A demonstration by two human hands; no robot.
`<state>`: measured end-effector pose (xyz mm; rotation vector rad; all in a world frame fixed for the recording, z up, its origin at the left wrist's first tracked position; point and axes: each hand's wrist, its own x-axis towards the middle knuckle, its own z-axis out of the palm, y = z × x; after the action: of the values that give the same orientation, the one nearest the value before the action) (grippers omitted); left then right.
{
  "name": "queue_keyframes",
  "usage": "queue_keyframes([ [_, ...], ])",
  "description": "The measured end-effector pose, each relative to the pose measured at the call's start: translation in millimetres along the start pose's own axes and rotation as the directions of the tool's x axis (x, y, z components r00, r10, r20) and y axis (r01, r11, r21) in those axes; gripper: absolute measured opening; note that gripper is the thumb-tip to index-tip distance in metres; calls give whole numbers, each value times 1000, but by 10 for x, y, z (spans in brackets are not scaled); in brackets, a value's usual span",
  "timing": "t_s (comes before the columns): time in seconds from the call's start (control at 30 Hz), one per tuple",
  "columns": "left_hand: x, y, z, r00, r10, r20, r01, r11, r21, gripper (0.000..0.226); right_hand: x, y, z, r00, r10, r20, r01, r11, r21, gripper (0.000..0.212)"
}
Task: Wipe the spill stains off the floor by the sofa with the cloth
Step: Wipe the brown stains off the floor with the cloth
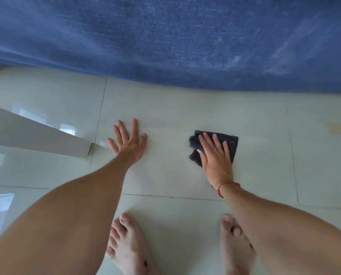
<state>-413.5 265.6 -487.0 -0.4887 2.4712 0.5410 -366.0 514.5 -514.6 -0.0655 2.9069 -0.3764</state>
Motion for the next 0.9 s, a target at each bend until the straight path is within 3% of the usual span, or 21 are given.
queue_keyframes([
  [0.13, 22, -33, 8, 1000, 4, 31, -5, 1000, 29, 63, 4, 456, -165, 915, 389, -106, -380, 920, 95, 47],
  [0.27, 41, -21, 23, 999, -3, 33, 2, 999, 48, 62, 396, 123, -142, 838, 531, -127, -491, 835, 248, 47],
  [0.5, 66, -20, 37, 999, -9, 37, 7, 998, 62, 61, 801, -496, -1, 990, 114, -81, -105, 988, 110, 47],
  [0.63, 41, 4, 50, 999, -35, 11, 34, 998, 54, 62, 623, -612, 24, 987, -163, 14, 162, 984, 77, 52],
  [0.73, -57, 175, 65, 988, -32, -154, 25, 999, -47, 61, 440, -514, -64, 970, -240, 25, 234, 960, 153, 66],
  [0.83, -183, 522, 68, 961, 31, -274, -49, 997, -56, 49, 254, -287, -168, 987, 79, -142, -33, 954, 298, 67],
  [0.9, -194, 774, 87, 976, 41, -214, -61, 994, -86, 57, 203, -163, -248, 921, 340, -192, -266, 907, 327, 65],
])
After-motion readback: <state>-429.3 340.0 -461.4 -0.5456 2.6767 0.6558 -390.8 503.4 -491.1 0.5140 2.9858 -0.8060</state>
